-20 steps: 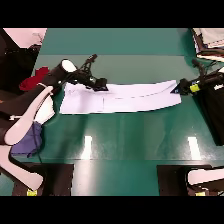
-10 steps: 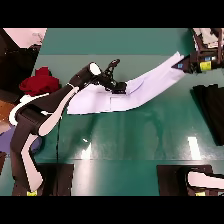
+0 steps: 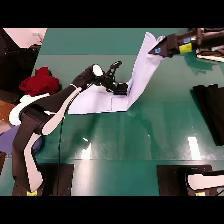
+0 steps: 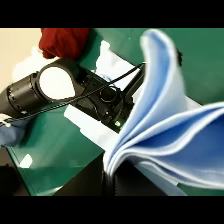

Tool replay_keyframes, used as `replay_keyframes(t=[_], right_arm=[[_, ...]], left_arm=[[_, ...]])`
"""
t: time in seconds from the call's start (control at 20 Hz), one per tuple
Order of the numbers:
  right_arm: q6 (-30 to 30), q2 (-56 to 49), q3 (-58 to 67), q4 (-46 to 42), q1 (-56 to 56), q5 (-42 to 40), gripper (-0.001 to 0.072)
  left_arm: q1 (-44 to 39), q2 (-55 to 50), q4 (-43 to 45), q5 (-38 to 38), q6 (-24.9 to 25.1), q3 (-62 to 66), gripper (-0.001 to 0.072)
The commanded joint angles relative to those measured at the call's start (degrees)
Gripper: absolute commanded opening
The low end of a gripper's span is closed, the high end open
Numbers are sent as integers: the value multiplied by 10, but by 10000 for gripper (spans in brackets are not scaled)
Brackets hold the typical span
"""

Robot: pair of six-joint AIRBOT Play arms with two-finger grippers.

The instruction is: Fold the shirts.

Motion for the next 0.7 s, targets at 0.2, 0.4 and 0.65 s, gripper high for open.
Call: replay_keyframes(t=[0.2,0.4,0.65], right_arm=[[1,-54,71,-40,103,-17,12],[-18,-101,71,-36,205,-100,14],[-43,-202,71,-37,353,-327,302]], left_arm=[[71,79,133,-91,1,32,25],[168,174,199,-121,1,32,25],[284,271,211,-142,1,32,26]])
